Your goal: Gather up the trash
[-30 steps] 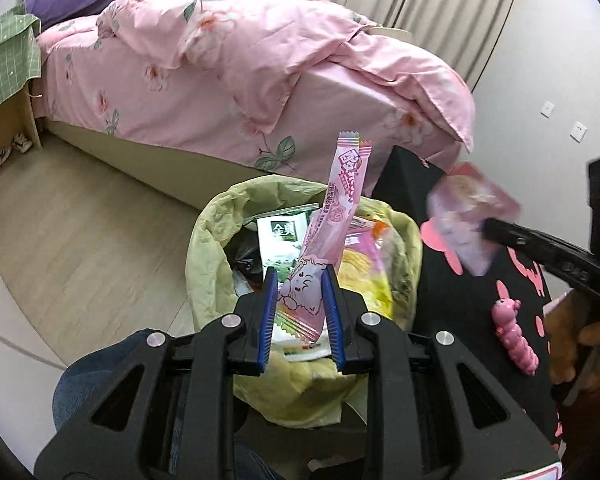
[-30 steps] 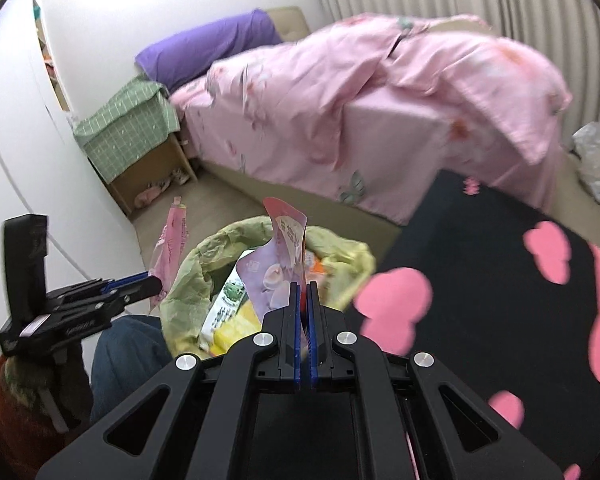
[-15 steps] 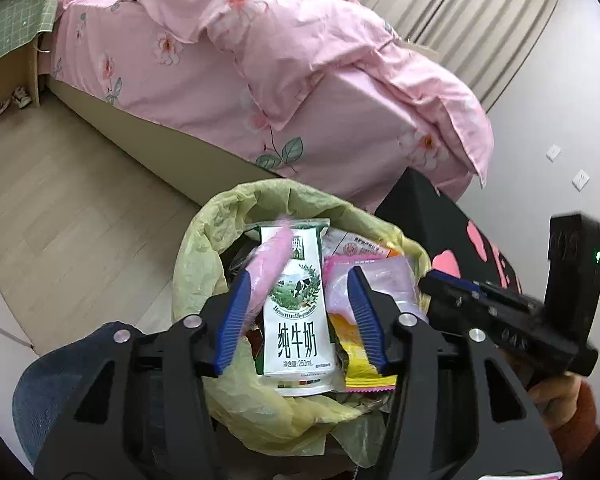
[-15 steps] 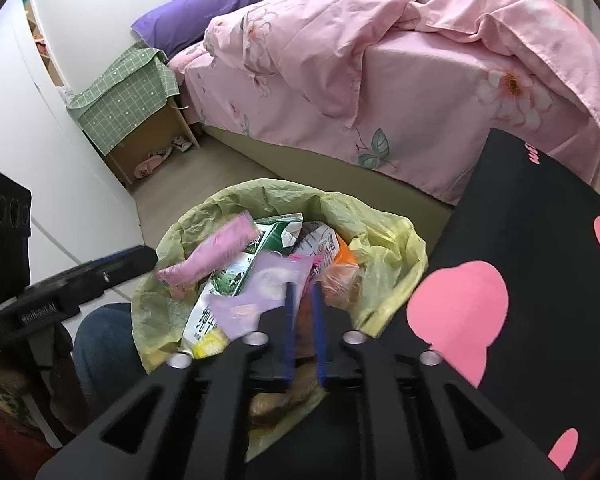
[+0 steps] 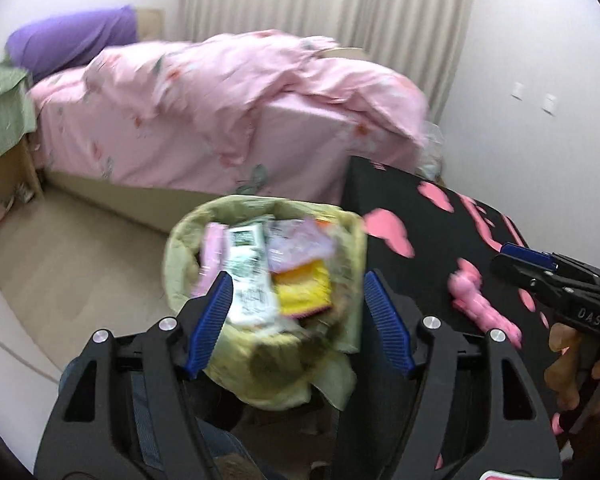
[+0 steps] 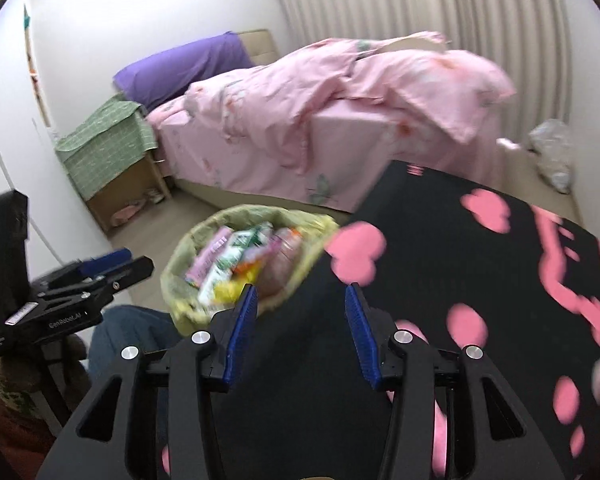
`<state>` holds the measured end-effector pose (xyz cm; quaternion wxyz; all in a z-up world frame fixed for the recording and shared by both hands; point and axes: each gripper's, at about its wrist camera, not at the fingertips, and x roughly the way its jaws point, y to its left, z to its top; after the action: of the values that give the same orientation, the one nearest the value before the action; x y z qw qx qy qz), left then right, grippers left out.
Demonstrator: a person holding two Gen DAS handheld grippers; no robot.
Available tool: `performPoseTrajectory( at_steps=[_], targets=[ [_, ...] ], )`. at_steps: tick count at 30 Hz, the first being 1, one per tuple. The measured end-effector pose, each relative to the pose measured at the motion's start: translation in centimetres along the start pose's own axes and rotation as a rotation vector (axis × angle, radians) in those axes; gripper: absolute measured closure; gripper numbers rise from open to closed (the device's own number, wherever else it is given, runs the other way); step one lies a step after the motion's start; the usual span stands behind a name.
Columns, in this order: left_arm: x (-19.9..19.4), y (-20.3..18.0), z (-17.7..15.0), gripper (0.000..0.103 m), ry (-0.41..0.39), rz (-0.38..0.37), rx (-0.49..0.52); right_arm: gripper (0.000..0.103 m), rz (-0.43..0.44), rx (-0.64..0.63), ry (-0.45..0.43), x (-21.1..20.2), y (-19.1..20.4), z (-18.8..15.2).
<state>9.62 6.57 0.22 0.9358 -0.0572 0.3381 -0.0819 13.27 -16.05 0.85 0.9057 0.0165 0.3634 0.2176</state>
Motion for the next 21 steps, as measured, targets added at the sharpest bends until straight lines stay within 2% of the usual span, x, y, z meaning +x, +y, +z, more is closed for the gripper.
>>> performPoseTrajectory(
  at_steps=[5, 12, 16, 21],
  targets=[
    [-2.9, -3.6, -1.7, 0.038, 0.004, -0.049, 0.058, 0.059, -0.123, 0.031, -0.01, -5.4, 0.3, -4.2],
    [-5.4, -5.4, -3.1, 0.038, 0.002, 0.041, 0.08, 0.059, -0.195, 0.049, -0.061, -9.7, 1.4, -7.5],
    [-7.0, -5.5, -3.5, 0.038, -0.025, 0.083, 0.095, 0.059, -0.187, 0.045, -0.099, -11.3, 2.3, -8.6],
    [-8.7, -5.3, -3.7, 0.038, -0.054, 0.119, 0.095, 0.059, -0.189, 0.026, -0.107, -12.0, 3.5, -9.5]
  ],
)
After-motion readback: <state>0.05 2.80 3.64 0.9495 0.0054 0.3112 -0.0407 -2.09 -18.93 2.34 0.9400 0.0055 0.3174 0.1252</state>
